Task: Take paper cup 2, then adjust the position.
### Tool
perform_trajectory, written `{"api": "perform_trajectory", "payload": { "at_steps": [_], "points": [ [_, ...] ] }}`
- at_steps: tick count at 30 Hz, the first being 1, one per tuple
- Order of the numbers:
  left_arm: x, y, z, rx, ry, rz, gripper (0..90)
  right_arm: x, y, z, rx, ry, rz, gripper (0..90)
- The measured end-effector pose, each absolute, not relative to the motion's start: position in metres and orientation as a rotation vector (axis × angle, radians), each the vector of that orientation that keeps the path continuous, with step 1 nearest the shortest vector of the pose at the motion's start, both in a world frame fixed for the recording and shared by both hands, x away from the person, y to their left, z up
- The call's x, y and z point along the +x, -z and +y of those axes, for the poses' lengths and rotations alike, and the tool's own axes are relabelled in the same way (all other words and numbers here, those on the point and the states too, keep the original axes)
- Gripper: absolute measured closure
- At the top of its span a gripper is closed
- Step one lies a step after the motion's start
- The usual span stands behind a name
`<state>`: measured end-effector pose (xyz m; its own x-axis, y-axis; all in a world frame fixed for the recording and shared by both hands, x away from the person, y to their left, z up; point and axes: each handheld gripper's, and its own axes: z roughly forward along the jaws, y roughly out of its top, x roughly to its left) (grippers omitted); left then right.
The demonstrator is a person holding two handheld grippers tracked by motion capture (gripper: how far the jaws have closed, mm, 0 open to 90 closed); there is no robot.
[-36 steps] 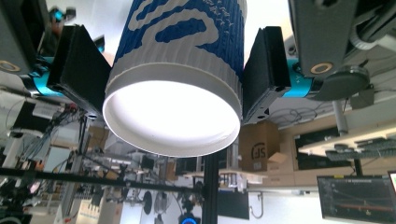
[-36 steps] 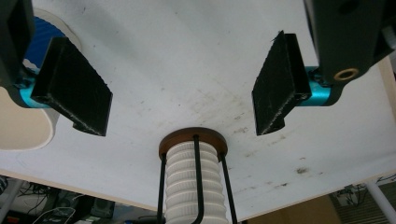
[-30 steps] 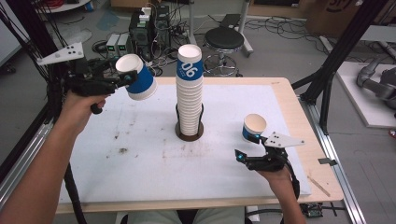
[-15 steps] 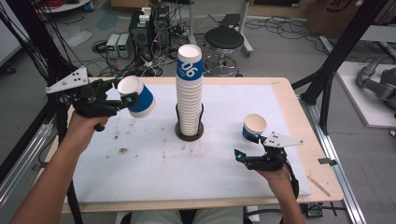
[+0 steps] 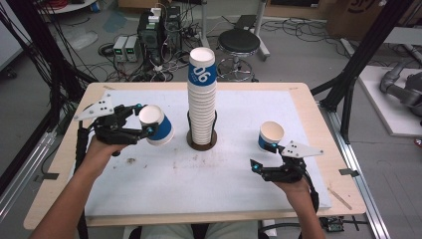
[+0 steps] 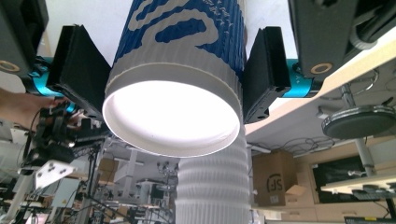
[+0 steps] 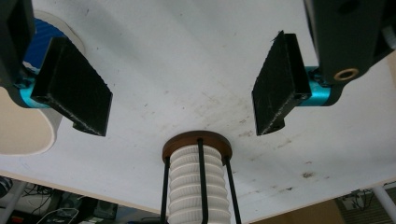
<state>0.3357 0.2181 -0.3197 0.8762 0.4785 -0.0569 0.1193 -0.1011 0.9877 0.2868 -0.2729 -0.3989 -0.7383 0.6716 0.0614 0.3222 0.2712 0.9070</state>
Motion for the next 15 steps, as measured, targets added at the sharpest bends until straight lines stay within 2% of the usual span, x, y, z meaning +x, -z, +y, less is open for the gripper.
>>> {"api": "perform_trajectory", "payload": {
  "at_steps": [15],
  "points": [
    [0.331,0.338,0.204,1.672,-0.267,0.448,28.7,0.286,0.397,-0.271,0.883,-1.491,2.219,20.7]
  ]
}}
